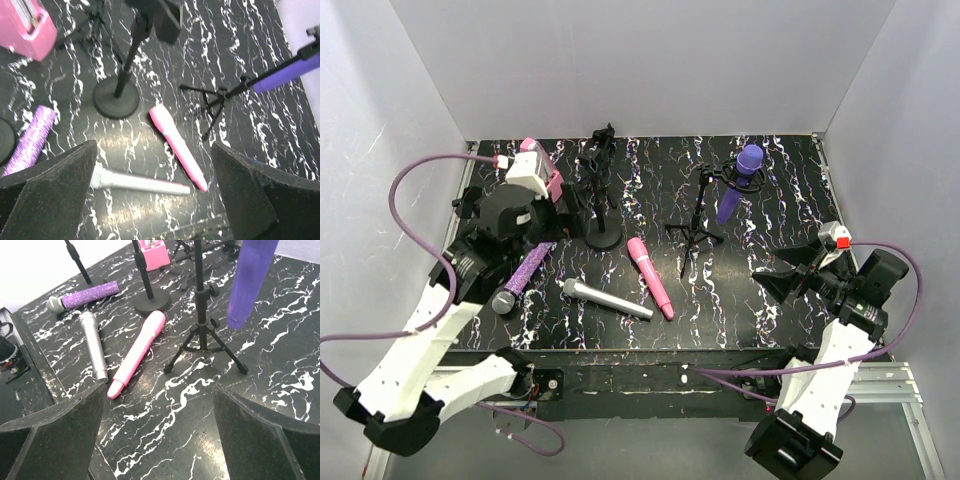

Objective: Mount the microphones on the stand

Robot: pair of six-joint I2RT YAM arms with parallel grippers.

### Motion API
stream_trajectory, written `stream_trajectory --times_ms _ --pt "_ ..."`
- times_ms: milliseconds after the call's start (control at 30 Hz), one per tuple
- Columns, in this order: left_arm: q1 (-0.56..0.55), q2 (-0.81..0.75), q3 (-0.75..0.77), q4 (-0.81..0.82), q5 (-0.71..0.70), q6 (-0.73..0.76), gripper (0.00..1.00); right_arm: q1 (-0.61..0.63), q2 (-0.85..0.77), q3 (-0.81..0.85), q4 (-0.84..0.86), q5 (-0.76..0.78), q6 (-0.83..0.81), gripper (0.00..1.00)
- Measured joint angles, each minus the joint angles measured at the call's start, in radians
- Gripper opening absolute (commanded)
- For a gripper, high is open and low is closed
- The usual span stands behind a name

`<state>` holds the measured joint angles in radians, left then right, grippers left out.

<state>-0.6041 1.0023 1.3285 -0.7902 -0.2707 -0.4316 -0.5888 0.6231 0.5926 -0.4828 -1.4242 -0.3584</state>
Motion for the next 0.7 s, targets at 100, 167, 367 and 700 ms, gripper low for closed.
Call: stream_trajectory --times_ms 100,167,367,700 --pt "0.0 -0.076 -0.09 0.005 0.032 -0.055 0.98 0.0 0.032 0.043 -0.115 -0.016 -0.117 0.92" --pt "0.0 -0.127 -0.179 0.005 0.051 -0.124 0.98 0.0 0.063 0.071 -0.192 -0.023 -0.197 0.92" --pt "0.0 -0.186 -0.435 -0.031 0.079 -0.44 0.98 0.0 0.131 0.081 -0.319 -0.029 -0.329 0.92" --pt "-0.116 0.001 -0.541 -0.042 0.053 -0.847 0.98 0.0 0.131 0.081 -0.331 -0.014 -0.354 0.92"
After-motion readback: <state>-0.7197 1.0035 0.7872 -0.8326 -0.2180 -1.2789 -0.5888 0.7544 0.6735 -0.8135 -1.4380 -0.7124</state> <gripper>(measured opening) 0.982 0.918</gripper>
